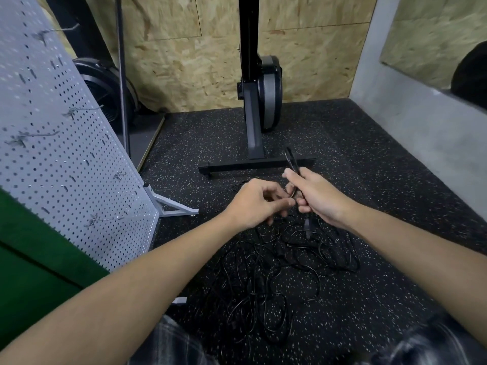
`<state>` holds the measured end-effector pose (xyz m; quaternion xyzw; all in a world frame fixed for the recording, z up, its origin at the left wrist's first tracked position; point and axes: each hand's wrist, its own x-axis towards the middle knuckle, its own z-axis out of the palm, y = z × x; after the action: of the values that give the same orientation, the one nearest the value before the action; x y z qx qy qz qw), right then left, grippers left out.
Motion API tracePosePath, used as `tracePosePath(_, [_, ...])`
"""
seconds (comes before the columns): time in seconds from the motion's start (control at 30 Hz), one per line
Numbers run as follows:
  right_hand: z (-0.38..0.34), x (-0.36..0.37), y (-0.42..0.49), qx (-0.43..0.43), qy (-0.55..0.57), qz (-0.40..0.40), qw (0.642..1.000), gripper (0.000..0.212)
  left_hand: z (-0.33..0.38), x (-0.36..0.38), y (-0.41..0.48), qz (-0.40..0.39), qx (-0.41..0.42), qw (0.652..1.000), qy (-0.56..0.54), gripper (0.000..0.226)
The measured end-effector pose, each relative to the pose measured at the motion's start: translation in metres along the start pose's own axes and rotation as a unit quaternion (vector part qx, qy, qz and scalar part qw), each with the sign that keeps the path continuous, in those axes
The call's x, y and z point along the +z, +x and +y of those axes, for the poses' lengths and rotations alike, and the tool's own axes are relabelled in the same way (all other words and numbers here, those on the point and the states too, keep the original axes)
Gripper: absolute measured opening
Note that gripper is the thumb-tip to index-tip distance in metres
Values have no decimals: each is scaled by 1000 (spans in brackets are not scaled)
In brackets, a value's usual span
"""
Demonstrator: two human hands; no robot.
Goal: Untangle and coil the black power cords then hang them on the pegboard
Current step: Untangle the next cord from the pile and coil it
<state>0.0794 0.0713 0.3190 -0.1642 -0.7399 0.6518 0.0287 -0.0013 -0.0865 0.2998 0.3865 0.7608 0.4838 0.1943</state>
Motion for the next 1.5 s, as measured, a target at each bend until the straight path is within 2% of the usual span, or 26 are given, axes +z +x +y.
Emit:
tracePosePath(0.13, [-4, 5, 2, -46, -115, 38, 992, 31, 1, 9, 1, -13, -39, 999, -25, 24])
tracePosePath(0.23, [-8, 2, 3, -69, -124, 81, 986, 33, 0, 8, 0, -68, -47, 996, -15, 32])
tracePosePath(0.3, [-10, -4, 6, -92, -94, 100, 986, 33, -9, 8, 0, -109, -39, 992, 58, 43])
tracePosePath(0.43, [-12, -9, 5, -88, 76, 47, 992, 30, -32, 7, 2, -139, -53, 975, 163, 66])
tracePosePath(0.5, [-13, -13, 4, -77, 97, 47, 991, 31, -36, 5, 3, -171, -64, 967, 176, 65])
tracePosePath(0.6, [-22, -28, 4, -77, 104, 70, 989, 32, -46, -3, -1, -234, -100, 939, 232, 52])
tracePosePath(0.67, [-24, -40, 5, -60, 99, 75, 990, 33, -58, -10, -4, -249, -132, 927, 247, 48])
tracePosePath(0.7, [-22, -43, 6, -44, 69, 73, 994, 33, -62, -14, -4, -234, -137, 932, 242, 47])
tracePosePath(0.77, [-12, -47, 8, -16, -80, 73, 994, 32, -63, -19, -2, -177, -116, 945, 248, 41])
tracePosePath(0.83, [-2, -46, 9, -2, -235, 67, 970, 27, -55, -20, 3, -119, -60, 955, 266, 34])
tracePosePath(0.87, [1, -45, 11, 3, -275, 60, 959, 25, -50, -20, 5, -88, -23, 959, 269, 34])
tracePosePath(0.93, [5, -44, 15, 22, -290, 47, 955, 24, -37, -21, 8, -16, 52, 959, 277, 35])
tracePosePath(1.0, [3, -39, 18, 47, -292, 30, 955, 42, -27, -20, 11, 48, 102, 952, 286, 37])
tracePosePath(1.1, [4, -33, 17, 54, -309, 6, 949, 54, -19, -17, 13, 83, 143, 944, 285, 36])
tracePosePath(1.17, [5, -30, 16, 41, -321, -5, 946, 46, -16, -16, 13, 98, 162, 940, 283, 31])
tracePosePath(1.27, [7, -26, 13, 43, -245, -38, 968, 37, -12, -17, 12, 129, 168, 941, 265, 32])
tracePosePath(1.33, [3, -24, 7, 34, -220, -72, 972, 47, -9, -17, 13, 150, 162, 942, 253, 31])
tracePosePath(1.4, [0, -20, 3, 8, -250, -103, 963, 60, -5, -18, 15, 163, 147, 948, 228, 26])
tracePosePath(1.43, [-1, -17, 1, -9, -271, -119, 955, 56, -3, -18, 15, 167, 141, 952, 213, 25])
tracePosePath(1.5, [1, -10, 2, -41, -299, -138, 943, 30, 0, -20, 14, 175, 131, 956, 195, 31])
